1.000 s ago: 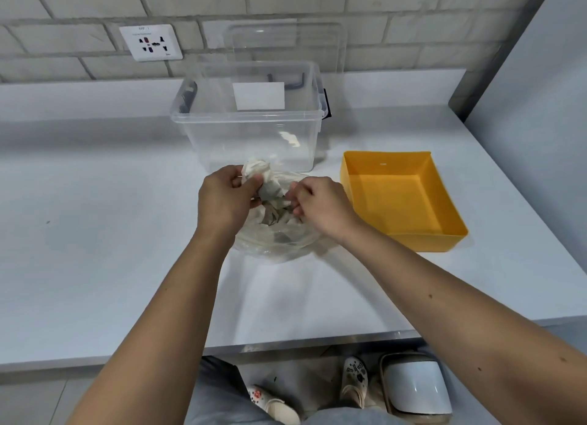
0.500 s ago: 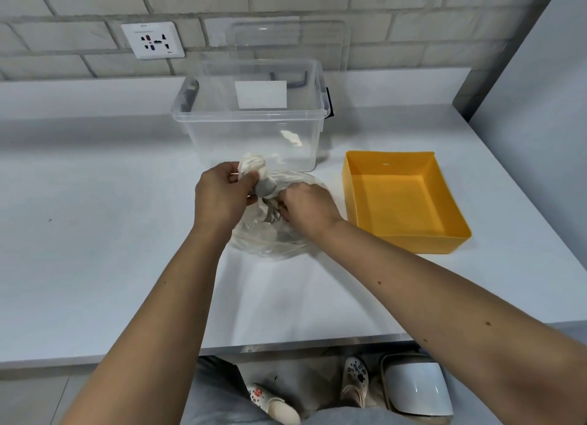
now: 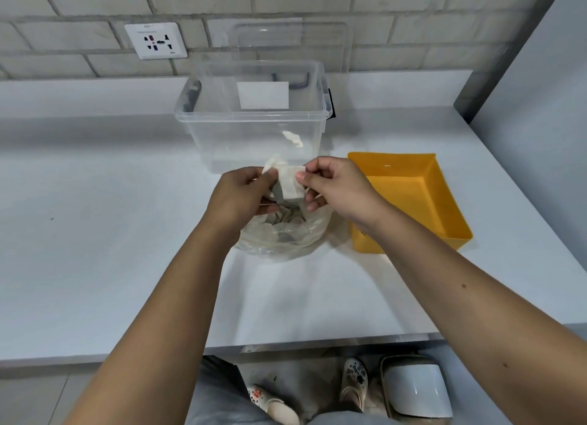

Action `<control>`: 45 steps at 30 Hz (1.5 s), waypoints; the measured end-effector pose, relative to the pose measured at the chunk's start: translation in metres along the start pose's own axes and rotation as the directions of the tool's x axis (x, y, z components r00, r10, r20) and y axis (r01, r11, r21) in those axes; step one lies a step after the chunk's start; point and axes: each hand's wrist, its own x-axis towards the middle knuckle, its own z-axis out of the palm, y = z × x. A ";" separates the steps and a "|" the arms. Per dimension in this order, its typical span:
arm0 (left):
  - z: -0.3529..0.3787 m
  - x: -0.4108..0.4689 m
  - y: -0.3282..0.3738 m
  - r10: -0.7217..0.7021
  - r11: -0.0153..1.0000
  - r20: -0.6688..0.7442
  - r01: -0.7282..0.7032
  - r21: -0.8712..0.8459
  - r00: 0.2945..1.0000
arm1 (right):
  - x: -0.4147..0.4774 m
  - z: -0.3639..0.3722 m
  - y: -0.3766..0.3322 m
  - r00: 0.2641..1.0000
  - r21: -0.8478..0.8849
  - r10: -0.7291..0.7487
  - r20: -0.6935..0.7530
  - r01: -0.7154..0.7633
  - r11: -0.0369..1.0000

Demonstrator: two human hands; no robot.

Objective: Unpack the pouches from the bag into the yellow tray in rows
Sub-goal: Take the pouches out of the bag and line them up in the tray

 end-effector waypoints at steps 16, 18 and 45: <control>-0.010 0.005 -0.010 0.076 0.994 -0.146 -0.064 0.087 0.986 | 0.015 0.015 0.029 0.988 -0.763 -0.118 0.097 0.150 0.629; -0.010 0.005 -0.010 0.085 0.991 -0.137 -0.070 0.112 0.987 | 0.017 0.020 0.033 0.972 -0.894 -0.048 0.229 0.229 0.384; 0.039 0.018 0.019 0.084 0.991 -0.036 -0.087 -0.104 0.996 | -0.001 -0.104 0.014 0.992 -0.165 -0.033 -0.123 0.012 0.986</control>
